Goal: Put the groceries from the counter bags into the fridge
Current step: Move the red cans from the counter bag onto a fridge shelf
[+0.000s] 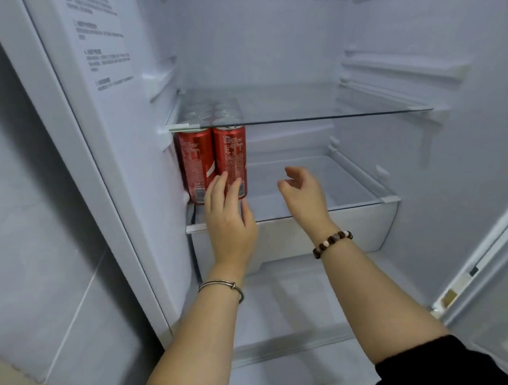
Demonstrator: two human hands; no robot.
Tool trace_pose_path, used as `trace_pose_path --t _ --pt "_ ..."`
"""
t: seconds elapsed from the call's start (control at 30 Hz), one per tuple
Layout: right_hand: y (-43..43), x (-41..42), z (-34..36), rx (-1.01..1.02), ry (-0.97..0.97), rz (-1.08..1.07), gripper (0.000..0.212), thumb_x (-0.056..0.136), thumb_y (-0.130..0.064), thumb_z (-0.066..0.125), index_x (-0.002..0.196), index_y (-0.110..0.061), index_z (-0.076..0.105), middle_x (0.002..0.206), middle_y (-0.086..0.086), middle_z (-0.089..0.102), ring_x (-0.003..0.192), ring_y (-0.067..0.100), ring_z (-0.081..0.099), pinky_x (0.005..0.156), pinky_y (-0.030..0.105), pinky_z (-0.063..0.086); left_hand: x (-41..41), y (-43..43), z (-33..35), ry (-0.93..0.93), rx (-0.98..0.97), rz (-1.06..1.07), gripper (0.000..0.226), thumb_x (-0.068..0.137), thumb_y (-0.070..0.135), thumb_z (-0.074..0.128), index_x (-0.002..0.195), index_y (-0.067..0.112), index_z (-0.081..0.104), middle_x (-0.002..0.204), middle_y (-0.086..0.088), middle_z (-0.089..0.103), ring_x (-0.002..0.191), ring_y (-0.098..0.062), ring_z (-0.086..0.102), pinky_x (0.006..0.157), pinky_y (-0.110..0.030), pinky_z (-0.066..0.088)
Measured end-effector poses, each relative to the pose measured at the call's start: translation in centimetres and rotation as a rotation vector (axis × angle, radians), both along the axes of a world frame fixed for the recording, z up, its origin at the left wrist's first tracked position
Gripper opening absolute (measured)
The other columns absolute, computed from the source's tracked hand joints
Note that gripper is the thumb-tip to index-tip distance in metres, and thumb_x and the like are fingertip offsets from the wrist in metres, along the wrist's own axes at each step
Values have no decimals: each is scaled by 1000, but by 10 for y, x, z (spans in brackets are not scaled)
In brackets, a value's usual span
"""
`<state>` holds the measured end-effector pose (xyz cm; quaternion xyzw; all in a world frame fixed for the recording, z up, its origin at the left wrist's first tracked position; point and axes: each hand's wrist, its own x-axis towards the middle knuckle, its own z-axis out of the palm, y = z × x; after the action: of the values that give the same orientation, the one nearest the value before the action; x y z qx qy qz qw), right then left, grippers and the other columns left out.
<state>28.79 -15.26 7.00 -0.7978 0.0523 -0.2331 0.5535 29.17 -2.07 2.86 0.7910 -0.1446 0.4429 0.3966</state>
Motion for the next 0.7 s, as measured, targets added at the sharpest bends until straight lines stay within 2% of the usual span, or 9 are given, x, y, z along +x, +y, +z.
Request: trace_pose_path --t 0.07,0.13,0.23,0.37,0.43,0.53,0.6,0.7 --pt "-18 -17 -6 -8 -37 -65 37 92 -17 55 128 -12 50 128 -2 55 114 10 53 88 18 39 -6 -9 -1 17 62 -78 37 91 14 44 124 1 56 137 -16 47 131 -25 35 113 -28 23" --pt "-34 -38 -13 -20 -55 -142 35 92 -16 54 127 -13 51 124 -5 55 112 7 52 88 18 40 -13 -20 -5 27 168 -173 41 93 19 42 128 3 52 141 -16 42 134 -27 32 114 -33 23" --pt "-54 -74 -27 -89 -73 -263 33 92 -16 54 125 -15 53 118 -10 54 111 4 52 94 27 46 -27 -44 -16 33 305 -315 43 94 22 41 133 4 48 144 -17 38 136 -29 30 115 -39 23" --pt "-76 -129 -55 -244 9 -383 39 91 -18 55 130 -15 50 129 -2 54 118 12 50 102 33 42 -54 -78 -39 72 415 -483 45 95 25 38 136 6 44 148 -17 35 139 -28 25 114 -43 25" --pt "-88 -159 -70 -259 68 -452 41 92 -20 54 132 -16 48 133 -1 51 121 13 48 104 34 40 -70 -94 -52 81 466 -561 46 95 26 37 137 8 42 148 -16 34 139 -27 22 113 -44 26" --pt "-104 -202 -87 -191 145 -531 40 93 -20 53 133 -19 47 133 -4 50 122 13 46 104 30 38 -96 -117 -63 104 528 -652 48 96 29 34 139 9 41 150 -15 33 140 -28 23 113 -43 25" --pt "-113 -229 -95 -225 179 -573 40 93 -19 53 132 -19 48 132 -4 51 122 12 46 101 26 37 -115 -133 -67 121 555 -706 49 95 31 33 139 10 40 149 -14 33 140 -27 25 113 -40 24" --pt "-129 -271 -105 -308 238 -622 40 92 -19 53 132 -18 47 134 -4 49 123 11 44 98 18 31 -148 -158 -73 130 590 -806 48 95 29 36 138 9 43 147 -14 37 137 -26 28 112 -43 28"
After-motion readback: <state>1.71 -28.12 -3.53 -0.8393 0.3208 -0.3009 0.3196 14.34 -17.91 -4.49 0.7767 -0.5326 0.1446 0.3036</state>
